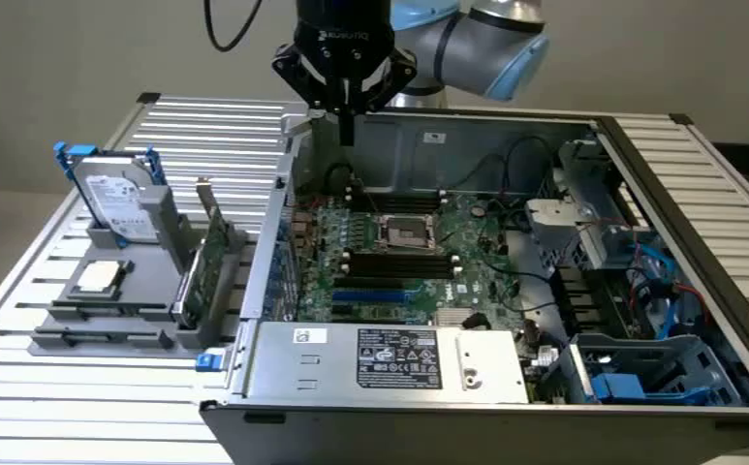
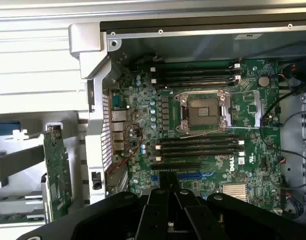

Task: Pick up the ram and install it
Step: 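Reach for the ram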

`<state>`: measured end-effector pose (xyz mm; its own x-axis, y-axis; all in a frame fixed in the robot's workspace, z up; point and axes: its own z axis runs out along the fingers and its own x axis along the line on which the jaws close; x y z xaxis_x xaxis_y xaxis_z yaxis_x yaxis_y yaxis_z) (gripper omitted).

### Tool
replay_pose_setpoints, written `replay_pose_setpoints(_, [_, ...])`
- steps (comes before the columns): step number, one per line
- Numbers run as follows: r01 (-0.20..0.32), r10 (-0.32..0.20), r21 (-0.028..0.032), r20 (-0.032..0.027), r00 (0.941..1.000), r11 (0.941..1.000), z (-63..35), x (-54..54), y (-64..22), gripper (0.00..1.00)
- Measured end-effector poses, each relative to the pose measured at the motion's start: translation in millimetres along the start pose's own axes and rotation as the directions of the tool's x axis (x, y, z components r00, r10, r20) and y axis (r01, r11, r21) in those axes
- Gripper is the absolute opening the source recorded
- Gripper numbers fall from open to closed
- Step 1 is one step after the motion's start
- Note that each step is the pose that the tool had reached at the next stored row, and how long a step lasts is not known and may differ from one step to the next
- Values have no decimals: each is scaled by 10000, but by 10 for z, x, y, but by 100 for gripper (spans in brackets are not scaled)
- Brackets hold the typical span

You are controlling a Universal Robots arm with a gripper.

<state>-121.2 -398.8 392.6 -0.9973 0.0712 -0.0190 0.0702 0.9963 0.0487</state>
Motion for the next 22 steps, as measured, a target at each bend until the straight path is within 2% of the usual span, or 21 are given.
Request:
replay_pose_setpoints(12, [-1, 1, 1, -2, 10000, 10000, -1, 16, -1, 11])
replay_pose_setpoints(15, [-2, 2, 2, -22, 10000, 10000, -3, 126, -9, 11])
replay_pose_setpoints(22, [-6, 6, 9, -126, 9999, 10000, -5, 444, -31, 11])
